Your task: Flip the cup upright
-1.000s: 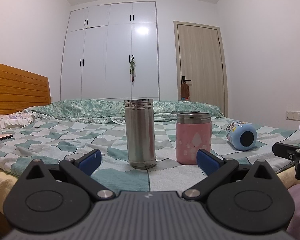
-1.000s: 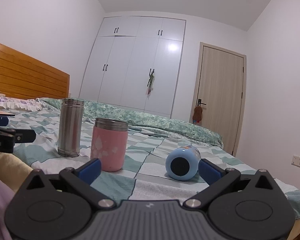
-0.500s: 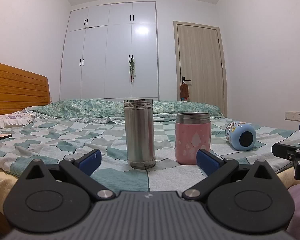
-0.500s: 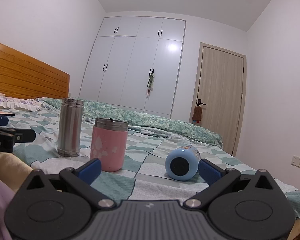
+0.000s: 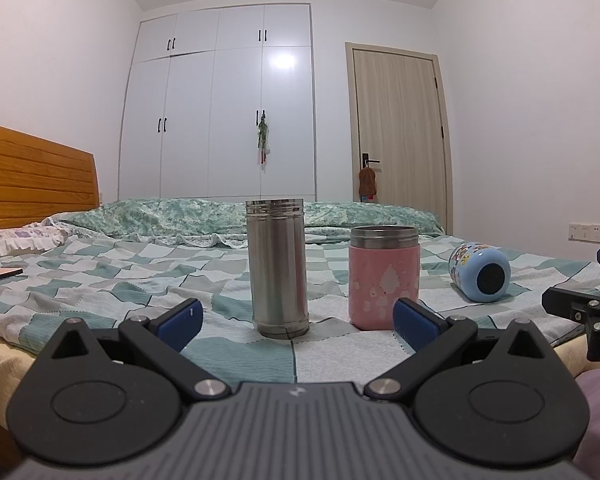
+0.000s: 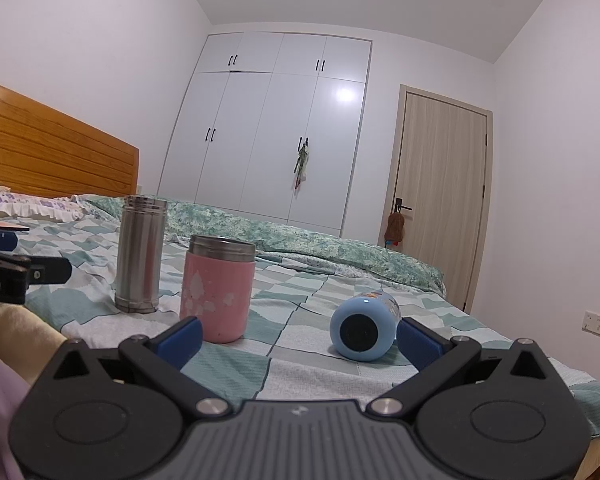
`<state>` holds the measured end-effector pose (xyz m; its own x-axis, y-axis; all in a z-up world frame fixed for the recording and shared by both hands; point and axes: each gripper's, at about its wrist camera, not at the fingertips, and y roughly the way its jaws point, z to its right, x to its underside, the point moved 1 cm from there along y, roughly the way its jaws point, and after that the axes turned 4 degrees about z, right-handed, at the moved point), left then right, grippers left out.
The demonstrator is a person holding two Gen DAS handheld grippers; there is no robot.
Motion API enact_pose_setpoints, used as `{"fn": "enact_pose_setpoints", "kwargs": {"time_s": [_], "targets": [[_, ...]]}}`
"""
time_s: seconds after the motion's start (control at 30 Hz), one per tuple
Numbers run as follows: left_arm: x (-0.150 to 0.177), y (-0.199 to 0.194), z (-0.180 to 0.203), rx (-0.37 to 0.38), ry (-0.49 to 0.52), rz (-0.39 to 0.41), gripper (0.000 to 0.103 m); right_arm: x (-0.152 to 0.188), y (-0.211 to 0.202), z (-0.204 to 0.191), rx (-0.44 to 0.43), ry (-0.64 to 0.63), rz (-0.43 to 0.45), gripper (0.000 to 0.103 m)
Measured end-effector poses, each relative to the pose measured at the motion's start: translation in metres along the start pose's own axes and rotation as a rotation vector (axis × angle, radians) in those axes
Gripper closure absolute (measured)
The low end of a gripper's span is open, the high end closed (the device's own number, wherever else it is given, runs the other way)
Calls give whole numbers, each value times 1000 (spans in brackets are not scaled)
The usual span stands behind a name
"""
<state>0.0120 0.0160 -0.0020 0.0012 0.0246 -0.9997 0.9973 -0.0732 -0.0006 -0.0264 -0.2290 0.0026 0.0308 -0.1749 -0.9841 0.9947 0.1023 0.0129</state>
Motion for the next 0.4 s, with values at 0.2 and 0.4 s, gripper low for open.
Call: {"fn": "enact_pose_setpoints", "kwargs": {"time_s": [0.2,0.4], "targets": [[0,0,0,8,1,2,0,0,0,0,0,0,0,0],[-1,-2,0,9,-1,3,0,0,0,0,0,0,0,0]]}}
